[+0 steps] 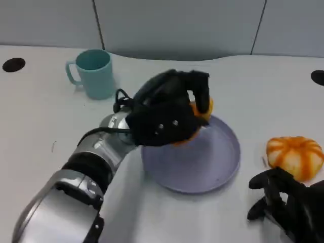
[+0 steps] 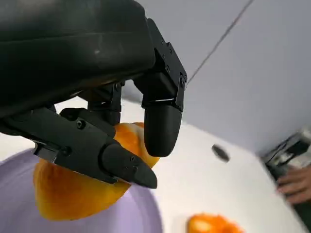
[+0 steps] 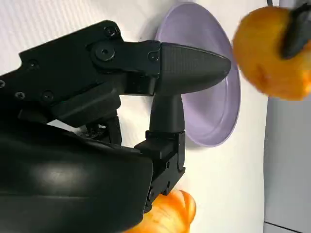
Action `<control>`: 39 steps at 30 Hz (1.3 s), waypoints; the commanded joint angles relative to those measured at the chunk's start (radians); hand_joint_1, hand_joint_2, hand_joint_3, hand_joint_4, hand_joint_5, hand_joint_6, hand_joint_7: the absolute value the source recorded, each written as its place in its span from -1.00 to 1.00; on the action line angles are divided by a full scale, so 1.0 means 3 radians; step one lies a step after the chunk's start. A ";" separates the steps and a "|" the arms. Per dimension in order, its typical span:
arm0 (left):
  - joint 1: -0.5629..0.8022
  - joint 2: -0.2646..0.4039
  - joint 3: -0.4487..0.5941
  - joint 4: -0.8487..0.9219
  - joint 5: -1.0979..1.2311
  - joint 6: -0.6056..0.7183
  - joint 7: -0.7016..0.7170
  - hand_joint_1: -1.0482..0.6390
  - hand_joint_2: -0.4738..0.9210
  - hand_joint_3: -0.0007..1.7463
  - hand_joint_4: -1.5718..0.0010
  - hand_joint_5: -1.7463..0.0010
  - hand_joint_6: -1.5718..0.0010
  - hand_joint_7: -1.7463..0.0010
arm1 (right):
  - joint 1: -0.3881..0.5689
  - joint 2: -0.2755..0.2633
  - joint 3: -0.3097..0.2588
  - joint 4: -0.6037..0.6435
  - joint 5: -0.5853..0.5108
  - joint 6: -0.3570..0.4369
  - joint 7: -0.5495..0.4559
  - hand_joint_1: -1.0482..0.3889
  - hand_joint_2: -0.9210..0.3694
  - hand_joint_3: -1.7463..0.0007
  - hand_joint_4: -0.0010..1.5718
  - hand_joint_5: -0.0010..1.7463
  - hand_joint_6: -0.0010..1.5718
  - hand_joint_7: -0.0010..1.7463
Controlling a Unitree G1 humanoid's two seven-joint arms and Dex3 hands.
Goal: Grasp the bread from the table and place it into the plate.
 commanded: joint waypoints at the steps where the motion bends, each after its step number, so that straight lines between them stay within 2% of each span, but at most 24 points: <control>1: -0.0114 0.0036 -0.0109 0.0062 0.0102 0.0075 -0.0088 0.12 0.89 -0.91 -0.11 -1.00 0.18 -1.00 | 0.0017 0.0003 0.0005 0.0006 0.0028 -0.0021 0.0001 0.02 -1.00 0.30 -0.35 1.00 -0.53 0.89; 4: -0.0188 0.0097 -0.0323 0.0131 0.0283 0.0166 -0.0370 -0.11 0.91 -0.92 0.11 -1.00 0.39 -0.97 | 0.0026 0.0031 0.0008 0.0014 0.0069 -0.0048 0.0034 0.04 -1.00 0.29 -0.35 1.00 -0.53 0.89; 5: -0.0205 0.0109 -0.0351 0.0133 0.0302 0.0165 -0.0438 -0.20 0.91 -0.94 0.25 -0.96 0.44 -0.84 | 0.0026 0.0035 0.0008 0.0016 0.0068 -0.0048 0.0030 0.03 -1.00 0.30 -0.34 1.00 -0.53 0.89; 6: -0.0215 0.0116 -0.0367 0.0132 0.0308 0.0163 -0.0483 -0.26 0.92 -0.97 0.36 -0.86 0.43 -0.60 | 0.0026 0.0039 0.0008 0.0016 0.0065 -0.0044 0.0024 0.03 -1.00 0.30 -0.34 1.00 -0.53 0.89; 7: -0.0224 0.0126 -0.0378 0.0133 0.0305 0.0134 -0.0550 -0.29 0.92 -0.98 0.41 -0.81 0.41 -0.47 | 0.0026 0.0041 0.0009 0.0013 0.0064 -0.0036 0.0024 0.03 -1.00 0.30 -0.34 1.00 -0.53 0.89; 8: -0.0236 0.0143 -0.0417 0.0129 0.0342 0.0098 -0.0575 -0.38 0.93 -0.99 0.52 -0.45 0.41 -0.06 | 0.0027 0.0046 0.0009 0.0000 0.0063 -0.0013 0.0015 0.02 -1.00 0.31 -0.34 1.00 -0.52 0.89; 9: -0.0243 0.0154 -0.0443 0.0126 0.0370 0.0073 -0.0586 -0.44 0.95 -0.99 0.56 -0.18 0.36 0.26 | 0.0028 0.0050 0.0009 -0.0008 0.0063 0.0002 0.0010 0.02 -1.00 0.32 -0.34 1.00 -0.52 0.89; 10: -0.0258 0.0164 -0.0483 0.0123 0.0413 0.0060 -0.0593 -0.47 0.96 -1.00 0.56 -0.02 0.31 0.47 | 0.0029 0.0046 0.0012 -0.0004 0.0060 -0.0016 0.0021 0.02 -1.00 0.32 -0.34 1.00 -0.52 0.89; 11: -0.0274 0.0170 -0.0526 0.0120 0.0457 0.0057 -0.0592 -0.54 0.99 -0.98 0.65 0.22 0.35 0.71 | 0.0030 0.0047 0.0012 -0.0007 0.0060 -0.0015 0.0020 0.03 -1.00 0.32 -0.34 1.00 -0.53 0.89; 13: -0.0296 0.0173 -0.0571 0.0119 0.0502 0.0049 -0.0597 -0.62 1.00 -0.96 0.77 0.42 0.44 0.88 | 0.0032 0.0053 0.0010 -0.0004 0.0061 -0.0020 0.0018 0.02 -1.00 0.32 -0.34 1.00 -0.53 0.89; 17: -0.0323 0.0170 -0.0582 0.0124 0.0495 0.0016 -0.0665 -0.73 1.00 -0.92 0.94 0.54 0.58 0.98 | 0.0025 0.0069 -0.0009 0.0017 0.0095 -0.0038 0.0032 0.03 -1.00 0.31 -0.34 1.00 -0.53 0.89; 24: -0.0348 0.0162 -0.0575 0.0126 0.0468 0.0017 -0.0711 -0.77 1.00 -0.86 1.00 0.69 0.70 0.99 | 0.0021 0.0064 -0.0003 0.0017 0.0067 -0.0041 0.0018 0.03 -1.00 0.31 -0.33 1.00 -0.53 0.90; 27: -0.0354 0.0205 -0.0375 0.0099 0.0238 -0.0049 -0.0882 -0.80 1.00 -0.80 1.00 0.72 0.75 0.99 | 0.0008 0.0046 -0.0017 0.0047 0.0081 -0.0048 0.0046 0.02 -1.00 0.31 -0.33 1.00 -0.54 0.89; 34: 0.0024 0.0343 0.0583 -0.0084 -0.0932 -0.0099 -0.1536 -0.78 1.00 -0.76 0.92 0.67 0.72 0.97 | 0.0011 0.0031 -0.0024 0.0090 0.0056 -0.0139 0.0065 0.02 -1.00 0.31 -0.34 1.00 -0.53 0.88; 38: 0.0244 0.0415 0.0851 -0.0260 -0.1305 -0.0068 -0.1860 -0.79 1.00 -0.75 0.91 0.66 0.71 0.97 | 0.0021 0.0014 -0.0032 0.0087 0.0062 -0.0148 0.0084 0.02 -1.00 0.31 -0.35 1.00 -0.53 0.88; 39: 0.0353 0.0458 0.0948 -0.0339 -0.1436 -0.0085 -0.1962 -0.76 1.00 -0.67 0.89 0.64 0.72 0.98 | 0.0026 0.0009 -0.0038 0.0085 0.0068 -0.0153 0.0091 0.02 -1.00 0.30 -0.35 1.00 -0.51 0.89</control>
